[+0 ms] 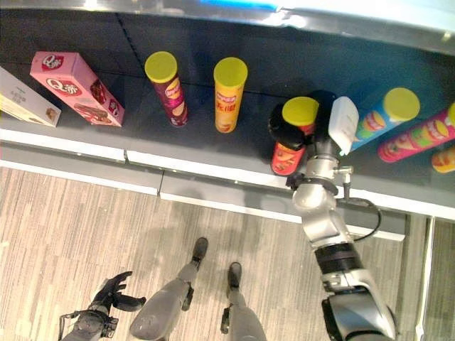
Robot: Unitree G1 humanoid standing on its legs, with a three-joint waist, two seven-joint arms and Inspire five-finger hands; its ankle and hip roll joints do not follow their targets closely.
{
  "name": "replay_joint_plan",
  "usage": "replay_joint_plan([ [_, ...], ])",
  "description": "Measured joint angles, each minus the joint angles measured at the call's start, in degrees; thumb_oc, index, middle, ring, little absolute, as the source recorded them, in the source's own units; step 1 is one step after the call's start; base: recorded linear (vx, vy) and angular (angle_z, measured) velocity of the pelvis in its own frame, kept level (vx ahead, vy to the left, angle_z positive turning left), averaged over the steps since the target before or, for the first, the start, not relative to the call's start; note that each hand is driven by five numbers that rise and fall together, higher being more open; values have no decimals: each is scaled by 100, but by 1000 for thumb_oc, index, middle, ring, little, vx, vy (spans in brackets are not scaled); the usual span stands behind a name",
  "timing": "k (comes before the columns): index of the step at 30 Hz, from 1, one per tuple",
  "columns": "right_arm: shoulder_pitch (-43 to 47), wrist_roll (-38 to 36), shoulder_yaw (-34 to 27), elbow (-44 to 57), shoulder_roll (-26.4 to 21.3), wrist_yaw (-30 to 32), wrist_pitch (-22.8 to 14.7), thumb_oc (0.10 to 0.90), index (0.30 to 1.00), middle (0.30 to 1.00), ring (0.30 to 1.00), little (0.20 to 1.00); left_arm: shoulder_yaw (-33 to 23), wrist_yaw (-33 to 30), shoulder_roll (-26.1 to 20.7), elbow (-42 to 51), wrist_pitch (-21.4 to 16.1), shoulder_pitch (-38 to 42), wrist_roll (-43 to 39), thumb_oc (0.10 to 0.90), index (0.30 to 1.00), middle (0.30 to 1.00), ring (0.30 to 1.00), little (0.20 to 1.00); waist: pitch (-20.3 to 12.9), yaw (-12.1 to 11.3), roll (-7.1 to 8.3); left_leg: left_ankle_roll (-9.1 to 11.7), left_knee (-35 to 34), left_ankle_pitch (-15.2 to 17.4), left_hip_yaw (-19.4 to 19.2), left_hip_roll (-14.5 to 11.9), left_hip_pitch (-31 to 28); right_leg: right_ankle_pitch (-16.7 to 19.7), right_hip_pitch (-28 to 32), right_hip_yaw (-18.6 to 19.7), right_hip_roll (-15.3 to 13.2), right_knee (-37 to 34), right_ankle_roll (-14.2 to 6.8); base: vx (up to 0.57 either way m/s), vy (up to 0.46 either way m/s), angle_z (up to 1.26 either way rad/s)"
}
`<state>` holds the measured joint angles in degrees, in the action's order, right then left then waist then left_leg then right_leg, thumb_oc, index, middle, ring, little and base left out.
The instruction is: Put the goods on the table back onto the shelves and tidy them up.
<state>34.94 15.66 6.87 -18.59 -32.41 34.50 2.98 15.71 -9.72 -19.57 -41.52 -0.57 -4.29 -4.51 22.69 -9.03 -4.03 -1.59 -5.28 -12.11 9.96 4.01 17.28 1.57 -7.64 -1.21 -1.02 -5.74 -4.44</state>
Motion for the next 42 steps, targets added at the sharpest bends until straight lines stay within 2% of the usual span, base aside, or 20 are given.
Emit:
replay_joint_plan([
  [2, 214, -2, -35, -114, 26, 197, 9, 400, 300, 300, 300, 300, 76, 4, 38, 22, -74, 59, 0, 800, 900, 900, 900, 900, 59, 20, -90, 4, 0, -3, -4, -1, 46, 8, -49, -1, 2, 4, 10, 0, 0, 0],
  [12, 305, 0, -55, -110, 22, 429, 30, 400, 300, 300, 300, 300, 115, 1, 23, 16, -111, 84, -1, 800, 900, 900, 900, 900, 61, -11, -95, 4, 1, -3, 3, 0, 117, 0, -120, -1, 1, 35, 2, 0, 0, 0],
  [15, 382, 1, -63, -111, 21, 492, 86, 400, 300, 300, 300, 300, 174, 1, 23, 45, -113, 115, -2, 800, 900, 900, 900, 900, 97, -10, -163, 5, 1, -3, -2, 2, 127, 0, -133, 4, -2, 34, 2, 0, 0, 0],
  [26, 497, 56, -78, -110, 21, 822, 135, 400, 300, 300, 300, 300, 220, -1, 23, 137, -170, 135, -1, 800, 900, 900, 900, 900, 106, -26, -183, 4, 1, -3, -3, 5, 226, -5, -227, 5, -6, 35, 7, 0, 0, 0],
  [30, 631, 56, -138, -111, 20, 928, 140, 400, 300, 300, 300, 300, 226, -2, 31, 166, -176, 196, -1, 800, 900, 900, 900, 900, 154, -36, -287, 5, 1, -4, -10, 4, 261, -3, -268, 7, -7, 36, 8, 7, 5, -1],
  [32, 885, 57, -244, -124, 7, 1137, 156, 400, 300, 300, 300, 300, 350, -7, 37, 171, -204, 294, -3, 800, 900, 900, 900, 900, 184, -92, -384, 6, 2, -14, -22, 7, 409, 7, -424, 19, -13, 37, 18, 30, 25, -3],
  [34, 1089, 56, -294, -216, -39, 1232, 173, 400, 300, 300, 300, 300, 387, -9, 38, 223, -211, 305, -6, 800, 900, 900, 900, 900, 191, -168, -410, 3, 2, -16, -13, 19, 466, -4, -485, 22, -30, 33, 7, 31, 41, 1],
  [39, 1963, 40, -463, -567, -220, 1750, 150, 400, 300, 300, 300, 300, 658, -15, 68, 423, -376, 470, -56, 800, 900, 900, 900, 900, 278, -299, -767, -11, 3, -51, 20, 44, 759, 9, -748, -18, -44, 39, 10, 40, -14, 4],
  [42, 2072, -18, -673, -567, -345, 1850, 147, 400, 300, 300, 300, 300, 649, -15, 76, 515, -413, 499, -221, 800, 900, 900, 900, 900, 284, -357, -805, -28, 4, -66, 94, 102, 810, -33, -775, -97, -85, 40, -47, 2, -26, 15],
])
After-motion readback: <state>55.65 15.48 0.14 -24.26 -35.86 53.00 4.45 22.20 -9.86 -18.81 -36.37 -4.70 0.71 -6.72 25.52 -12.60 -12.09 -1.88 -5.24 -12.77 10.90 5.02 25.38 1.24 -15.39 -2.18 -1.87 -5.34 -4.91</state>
